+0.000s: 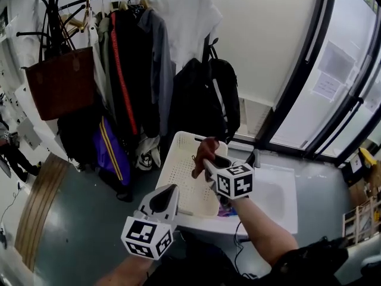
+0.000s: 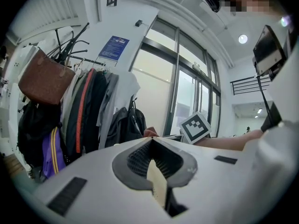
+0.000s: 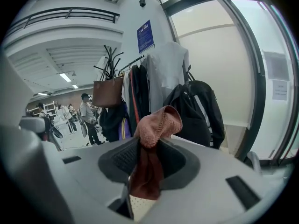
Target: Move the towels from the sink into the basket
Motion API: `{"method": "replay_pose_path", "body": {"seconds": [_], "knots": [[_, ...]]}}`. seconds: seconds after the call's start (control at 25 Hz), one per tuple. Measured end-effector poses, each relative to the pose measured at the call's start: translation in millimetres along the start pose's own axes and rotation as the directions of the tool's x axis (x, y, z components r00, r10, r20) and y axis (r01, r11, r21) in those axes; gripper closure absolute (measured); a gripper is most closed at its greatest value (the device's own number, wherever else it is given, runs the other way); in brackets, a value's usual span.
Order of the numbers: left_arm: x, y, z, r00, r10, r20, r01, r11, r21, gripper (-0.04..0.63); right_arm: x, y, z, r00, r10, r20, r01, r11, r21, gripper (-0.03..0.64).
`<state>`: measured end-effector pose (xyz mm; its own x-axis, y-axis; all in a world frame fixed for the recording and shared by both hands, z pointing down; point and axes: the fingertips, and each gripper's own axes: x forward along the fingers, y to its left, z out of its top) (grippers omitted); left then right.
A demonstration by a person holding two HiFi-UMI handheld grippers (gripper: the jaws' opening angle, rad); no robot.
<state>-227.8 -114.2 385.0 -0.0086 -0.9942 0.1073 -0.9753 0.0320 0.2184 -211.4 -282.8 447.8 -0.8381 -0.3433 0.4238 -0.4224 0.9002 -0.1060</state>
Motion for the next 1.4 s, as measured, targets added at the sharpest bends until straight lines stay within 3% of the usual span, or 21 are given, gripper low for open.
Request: {"method": "replay_pose_path", "body": {"seconds": [0.32, 0.68, 1.04, 1.4], "knots": [[33, 30, 0, 0.997, 0.064, -0.034, -0.063, 0.998, 0.011, 0.592, 76, -11, -34, 0.992, 0.045, -0.119, -0.042, 0.999, 0.025, 0.492], [64, 53, -4, 0.994, 0.088, -0.058, -0.089, 0.996, -0.017, 0.592, 149, -30, -87, 0.957, 0.053, -0.286, -0.039, 0.998, 0.053, 0.489], [84, 79, -18, 0.983, 0.146, -0.112, -0.15, 0.988, -0.029, 0.592, 194, -39, -130, 0.923, 0.058, -0.381, -0.024, 0.995, 0.093, 0.486], [92, 91, -31, 0.976, 0.153, -0.152, -0.162, 0.985, -0.055, 0.592, 208, -39, -165, 0.881, 0.053, -0.471, -0.002, 0.994, 0.108, 0.486]]}}
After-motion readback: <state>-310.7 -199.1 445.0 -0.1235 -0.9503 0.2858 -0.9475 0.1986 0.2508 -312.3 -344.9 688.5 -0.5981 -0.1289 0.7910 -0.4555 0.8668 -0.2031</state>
